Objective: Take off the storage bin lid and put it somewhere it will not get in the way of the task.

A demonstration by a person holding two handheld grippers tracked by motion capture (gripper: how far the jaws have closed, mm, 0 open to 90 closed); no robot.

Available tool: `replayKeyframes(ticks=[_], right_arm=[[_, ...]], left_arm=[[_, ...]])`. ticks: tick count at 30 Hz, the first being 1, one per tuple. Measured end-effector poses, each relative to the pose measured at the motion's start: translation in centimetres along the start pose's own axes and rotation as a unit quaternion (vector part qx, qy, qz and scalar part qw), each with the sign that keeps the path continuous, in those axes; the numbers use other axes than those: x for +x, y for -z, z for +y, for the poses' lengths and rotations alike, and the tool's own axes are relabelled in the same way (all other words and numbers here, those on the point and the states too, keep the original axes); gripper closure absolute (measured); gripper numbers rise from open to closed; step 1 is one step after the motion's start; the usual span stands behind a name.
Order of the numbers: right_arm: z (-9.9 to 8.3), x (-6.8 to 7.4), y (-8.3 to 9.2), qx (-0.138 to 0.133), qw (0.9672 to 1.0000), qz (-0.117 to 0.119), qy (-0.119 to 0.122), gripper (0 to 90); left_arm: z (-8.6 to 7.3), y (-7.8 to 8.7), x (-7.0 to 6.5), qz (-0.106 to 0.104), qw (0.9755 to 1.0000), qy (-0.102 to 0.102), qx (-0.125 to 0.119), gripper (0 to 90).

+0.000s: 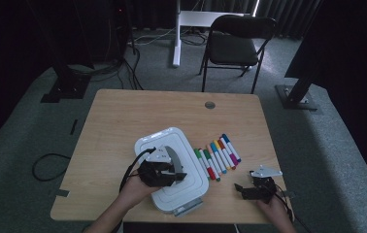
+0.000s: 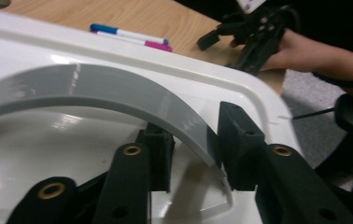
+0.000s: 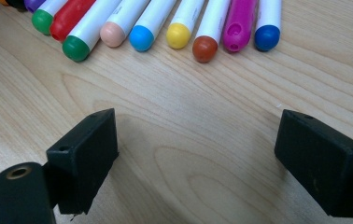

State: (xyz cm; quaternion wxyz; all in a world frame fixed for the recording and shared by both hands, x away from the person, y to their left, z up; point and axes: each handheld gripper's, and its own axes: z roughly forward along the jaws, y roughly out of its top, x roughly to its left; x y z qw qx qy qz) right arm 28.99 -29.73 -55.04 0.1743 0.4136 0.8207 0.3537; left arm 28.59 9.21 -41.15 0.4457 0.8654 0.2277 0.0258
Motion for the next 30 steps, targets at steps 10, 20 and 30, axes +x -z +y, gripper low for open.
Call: replayKeyframes(ticks=[10, 20, 30], right_arm=[[0.0, 0.0, 0.0, 0.000, 1.0000, 0.001, -0.001, 12.9], [0.0, 0.0, 0.0, -0.001, 1.0000, 0.000, -0.002, 12.9], [0.0, 0.0, 0.0, -0.001, 1.0000, 0.000, -0.002, 12.9]], left_arm=[[0.7, 1.6, -0.6, -0.039, 0.9990, -0.017, -0.010, 77.0], [1.4, 3.8, -1.1, -0.044, 0.9981, -0.037, -0.023, 79.0], [1.2, 6.4, -0.2, -0.030, 0.9984, -0.038, -0.029, 79.5]])
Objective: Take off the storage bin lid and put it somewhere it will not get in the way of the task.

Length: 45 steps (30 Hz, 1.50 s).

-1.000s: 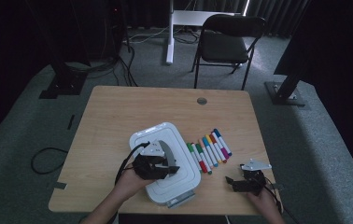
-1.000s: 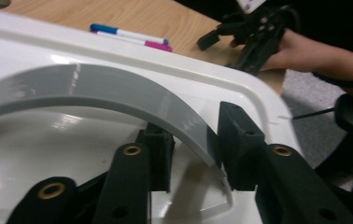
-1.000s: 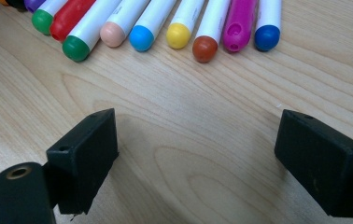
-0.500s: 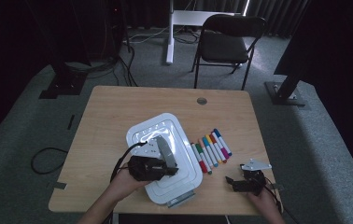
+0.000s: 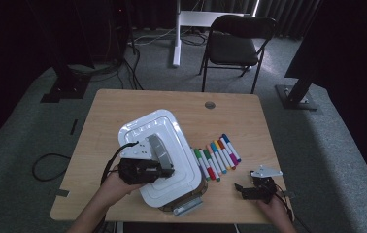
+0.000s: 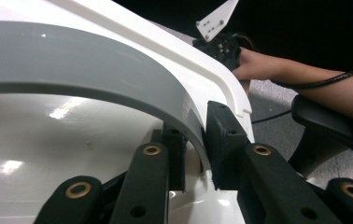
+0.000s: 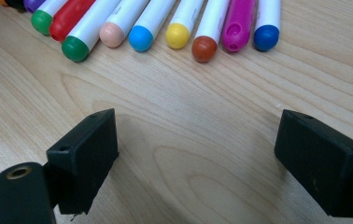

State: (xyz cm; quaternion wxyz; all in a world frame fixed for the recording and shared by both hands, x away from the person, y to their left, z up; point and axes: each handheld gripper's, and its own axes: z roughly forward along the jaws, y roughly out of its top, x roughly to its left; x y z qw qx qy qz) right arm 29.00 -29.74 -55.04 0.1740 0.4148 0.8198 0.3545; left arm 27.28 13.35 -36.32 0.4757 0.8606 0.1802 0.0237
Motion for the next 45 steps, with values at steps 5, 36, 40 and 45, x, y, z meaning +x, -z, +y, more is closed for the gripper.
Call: replayKeyframes(ticks=[5, 36, 40, 45], right_arm=[[0.0, 0.0, 0.0, 0.000, 1.0000, 0.000, 0.001, 12.9], [0.0, 0.0, 0.0, 0.001, 1.0000, -0.001, 0.001, 12.9], [0.0, 0.0, 0.0, 0.001, 1.0000, -0.001, 0.001, 12.9], [0.0, 0.0, 0.0, 0.001, 1.0000, -0.001, 0.001, 12.9]], left_arm=[[-0.7, 1.1, 0.6, 0.006, 1.0000, 0.003, 0.000, 79.9], [-6.2, 6.6, 2.4, 0.035, 0.9987, 0.035, 0.013, 79.7], [-7.6, 7.8, 2.6, 0.047, 0.9980, 0.042, 0.005, 79.7], [-9.8, 9.7, 3.3, 0.071, 0.9953, 0.065, -0.002, 79.8]])
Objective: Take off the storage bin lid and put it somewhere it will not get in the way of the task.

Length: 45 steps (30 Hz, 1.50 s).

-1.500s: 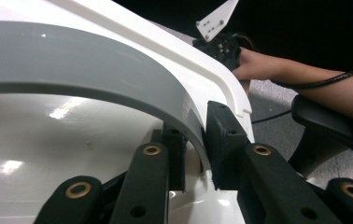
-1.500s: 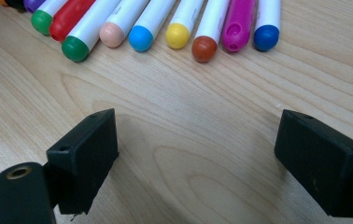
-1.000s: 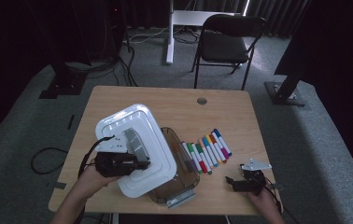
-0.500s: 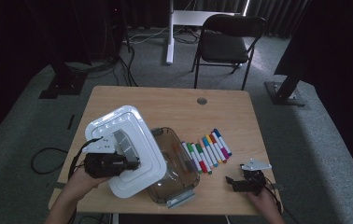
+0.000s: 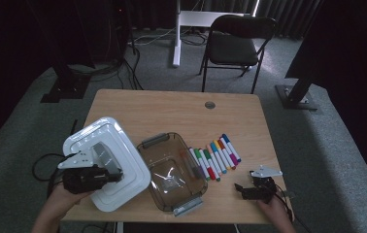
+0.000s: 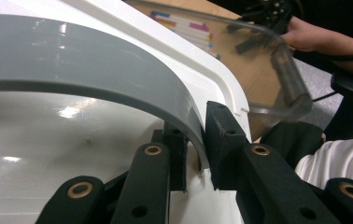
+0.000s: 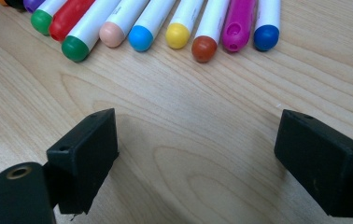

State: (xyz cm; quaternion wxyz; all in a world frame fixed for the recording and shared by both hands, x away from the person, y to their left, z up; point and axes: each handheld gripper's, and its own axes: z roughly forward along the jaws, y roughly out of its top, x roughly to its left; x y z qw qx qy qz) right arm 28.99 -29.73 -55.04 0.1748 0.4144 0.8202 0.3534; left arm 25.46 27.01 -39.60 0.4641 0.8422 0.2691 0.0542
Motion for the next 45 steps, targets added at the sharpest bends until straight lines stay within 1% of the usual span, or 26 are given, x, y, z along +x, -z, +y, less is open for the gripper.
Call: replayKeyframes(ticks=[2, 5, 8, 9, 10, 13, 16, 18, 19, 21, 22, 23, 24, 25, 27, 28, 30, 31, 32, 35, 37, 38, 41, 42, 43, 45], right_arm=[[0.0, 0.0, 0.0, 0.000, 1.0000, 0.000, -0.001, 12.9], [0.0, 0.0, 0.0, 0.000, 1.0000, 0.000, 0.000, 12.9], [0.0, 0.0, 0.0, 0.000, 1.0000, -0.001, -0.001, 12.9], [0.0, 0.0, 0.0, 0.000, 1.0000, -0.001, -0.001, 12.9], [0.0, 0.0, 0.0, 0.000, 1.0000, -0.001, -0.001, 12.9], [0.0, 0.0, 0.0, 0.000, 1.0000, -0.001, -0.001, 12.9], [0.0, 0.0, 0.0, 0.000, 1.0000, -0.001, -0.001, 12.9], [0.0, 0.0, 0.0, 0.000, 1.0000, -0.001, -0.001, 12.9], [0.0, 0.0, 0.0, 0.000, 1.0000, -0.001, -0.001, 12.9], [0.0, 0.0, 0.0, 0.000, 1.0000, -0.001, -0.001, 12.9], [0.0, 0.0, 0.0, 0.000, 1.0000, -0.001, -0.001, 12.9], [0.0, 0.0, 0.0, 0.000, 1.0000, -0.001, -0.001, 12.9], [0.0, 0.0, 0.0, 0.000, 1.0000, -0.001, -0.001, 12.9], [0.0, 0.0, 0.0, 0.000, 1.0000, -0.001, -0.001, 12.9], [0.0, 0.0, 0.0, 0.001, 1.0000, -0.001, -0.001, 12.9], [0.0, 0.0, 0.0, 0.001, 1.0000, -0.001, -0.001, 12.9], [0.0, 0.0, 0.0, 0.000, 1.0000, -0.001, -0.001, 12.9], [0.0, 0.0, 0.0, 0.000, 1.0000, -0.001, -0.001, 12.9], [0.0, 0.0, 0.0, 0.000, 1.0000, -0.001, -0.001, 12.9], [0.0, 0.0, 0.0, 0.000, 1.0000, -0.001, -0.001, 12.9], [0.0, 0.0, 0.0, 0.000, 1.0000, -0.001, -0.001, 12.9], [0.0, 0.0, 0.0, 0.000, 1.0000, -0.001, -0.001, 12.9], [0.0, 0.0, 0.0, 0.000, 1.0000, -0.001, -0.001, 12.9], [0.0, 0.0, 0.0, 0.000, 1.0000, -0.001, -0.001, 12.9], [0.0, 0.0, 0.0, 0.000, 1.0000, -0.001, -0.001, 12.9], [0.0, 0.0, 0.0, 0.000, 1.0000, -0.001, -0.001, 12.9]], left_arm=[[-0.9, 0.5, 0.5, 0.005, 0.9999, 0.011, 0.000, 79.9], [-2.3, 0.6, 1.4, 0.002, 0.9997, 0.024, 0.007, 79.8], [-3.6, -0.1, 2.2, -0.009, 0.9994, 0.025, 0.022, 79.7], [-3.6, -0.1, 2.2, -0.009, 0.9994, 0.025, 0.022, 79.7], [-4.3, -0.8, 2.6, -0.024, 0.9989, 0.024, 0.032, 79.5], [-5.3, -2.1, 3.1, -0.041, 0.9981, 0.021, 0.041, 79.4], [-6.0, -3.4, 3.6, -0.064, 0.9969, 0.012, 0.043, 79.2], [-6.4, -4.2, 4.0, -0.072, 0.9965, 0.009, 0.043, 79.1], [-6.5, -4.7, 4.2, -0.075, 0.9962, 0.013, 0.043, 79.1], [-6.6, -5.0, 4.4, -0.074, 0.9962, 0.015, 0.045, 79.0], [-6.8, -5.6, 4.8, -0.070, 0.9964, 0.015, 0.046, 78.9], [-7.1, -6.1, 5.2, -0.072, 0.9961, 0.019, 0.047, 78.9], [-7.2, -6.4, 5.4, -0.067, 0.9964, 0.017, 0.049, 78.3], [-7.3, -6.7, 5.7, -0.065, 0.9963, 0.021, 0.052, 77.3], [-7.5, -7.0, 5.9, -0.065, 0.9961, 0.020, 0.057, 77.1], [-7.9, -7.7, 6.4, -0.058, 0.9963, 0.024, 0.059, 77.2], [-8.3, -8.2, 6.9, -0.056, 0.9960, 0.036, 0.059, 75.3], [-8.3, -8.2, 6.9, -0.056, 0.9960, 0.036, 0.059, 74.5], [-8.6, -8.4, 7.4, -0.061, 0.9956, 0.045, 0.056, 74.0], [-8.9, -8.7, 7.8, -0.055, 0.9955, 0.049, 0.059, 71.4], [-9.0, -9.0, 8.1, -0.041, 0.9958, 0.053, 0.063, 67.0], [-9.1, -9.1, 8.2, -0.034, 0.9963, 0.051, 0.061, 66.0], [-9.2, -9.2, 8.4, -0.013, 0.9976, 0.050, 0.046, 58.5], [-9.1, -9.2, 8.4, -0.011, 0.9975, 0.052, 0.045, 54.6], [-9.1, -9.2, 8.3, -0.011, 0.9976, 0.052, 0.045, 54.5], [-8.9, -9.1, 8.2, -0.005, 0.9979, 0.050, 0.040, 49.7]])
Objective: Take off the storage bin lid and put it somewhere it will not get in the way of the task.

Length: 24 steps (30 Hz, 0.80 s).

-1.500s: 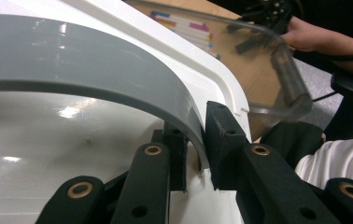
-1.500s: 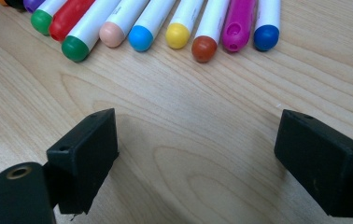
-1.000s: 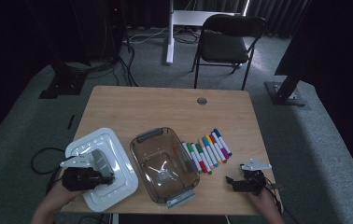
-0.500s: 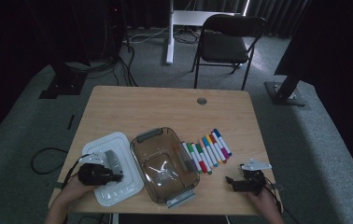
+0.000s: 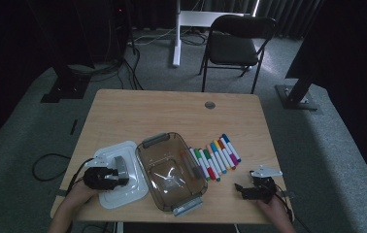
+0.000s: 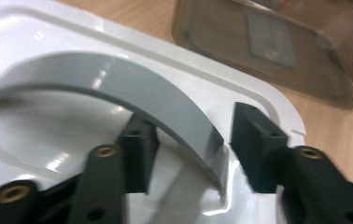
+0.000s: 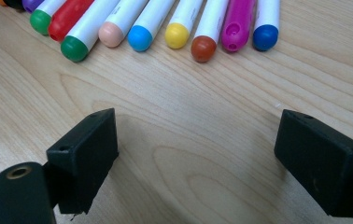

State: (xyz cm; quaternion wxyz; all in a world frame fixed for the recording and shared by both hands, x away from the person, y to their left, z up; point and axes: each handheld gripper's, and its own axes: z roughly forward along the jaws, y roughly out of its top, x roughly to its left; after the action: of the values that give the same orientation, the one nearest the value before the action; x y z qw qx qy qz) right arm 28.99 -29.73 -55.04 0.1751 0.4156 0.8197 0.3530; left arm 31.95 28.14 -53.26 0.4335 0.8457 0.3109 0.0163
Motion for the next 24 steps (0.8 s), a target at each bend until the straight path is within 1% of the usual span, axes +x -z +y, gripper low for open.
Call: replayKeyframes(ticks=[1, 3, 5, 6, 7, 8, 9, 10, 12, 14, 15, 18, 20, 22, 24], right_arm=[[0.0, 0.0, 0.0, 0.000, 1.0000, 0.000, 0.000, 12.9], [0.0, 0.0, 0.0, 0.000, 1.0000, 0.000, 0.000, 12.9], [0.0, 0.0, 0.0, 0.000, 1.0000, 0.000, 0.000, 12.9], [0.0, 0.0, 0.0, 0.000, 1.0000, 0.000, 0.000, 12.9], [0.0, 0.0, 0.0, 0.000, 1.0000, 0.000, 0.000, 12.9], [0.0, 0.0, 0.0, 0.000, 1.0000, 0.000, 0.000, 12.9], [0.0, 0.0, 0.0, 0.000, 1.0000, 0.000, 0.000, 12.9], [0.0, 0.0, 0.0, 0.000, 1.0000, 0.000, 0.000, 12.9], [0.0, 0.0, 0.0, 0.000, 1.0000, 0.000, 0.000, 12.9], [0.0, 0.0, 0.0, 0.001, 1.0000, 0.000, -0.001, 12.9], [0.0, 0.0, 0.0, 0.000, 1.0000, 0.000, 0.000, 12.9], [0.0, 0.0, 0.0, 0.000, 1.0000, 0.000, 0.000, 12.9], [0.0, 0.0, 0.0, 0.000, 1.0000, 0.000, 0.000, 12.9], [0.0, 0.0, 0.0, 0.000, 1.0000, 0.000, 0.000, 12.9], [0.0, 0.0, 0.0, 0.000, 1.0000, 0.000, 0.000, 12.9]], left_arm=[[0.1, 0.2, 0.0, -0.001, 1.0000, 0.005, -0.003, 47.9], [0.1, 0.5, 0.0, 0.008, 0.9999, 0.007, -0.006, 44.7], [0.1, 0.8, 0.1, 0.015, 0.9997, 0.014, -0.009, 41.2], [0.1, 0.8, 0.1, 0.015, 0.9997, 0.014, -0.009, 39.8], [0.0, 1.2, 0.2, 0.021, 0.9995, 0.022, -0.012, 38.3], [0.0, 1.2, 0.2, 0.021, 0.9995, 0.022, -0.012, 35.8], [-0.1, 1.7, 0.3, 0.013, 0.9992, 0.031, -0.021, 33.3], [-0.1, 1.9, 0.3, 0.014, 0.9991, 0.034, -0.023, 31.1], [-0.2, 2.4, 0.1, 0.024, 0.9987, 0.033, -0.029, 24.9], [-0.2, 2.7, 0.0, 0.036, 0.9984, 0.035, -0.026, 16.8], [-0.3, 2.9, 0.1, 0.044, 0.9981, 0.036, -0.024, 16.3], [-0.6, 3.4, 0.2, 0.056, 0.9969, 0.047, -0.029, 16.3], [-0.8, 3.7, 0.2, 0.063, 0.9962, 0.050, -0.035, 16.2], [-1.1, 4.0, 0.2, 0.075, 0.9952, 0.053, -0.033, 9.9], [-1.2, 4.3, 0.1, 0.084, 0.9943, 0.054, -0.037, 9.5]])
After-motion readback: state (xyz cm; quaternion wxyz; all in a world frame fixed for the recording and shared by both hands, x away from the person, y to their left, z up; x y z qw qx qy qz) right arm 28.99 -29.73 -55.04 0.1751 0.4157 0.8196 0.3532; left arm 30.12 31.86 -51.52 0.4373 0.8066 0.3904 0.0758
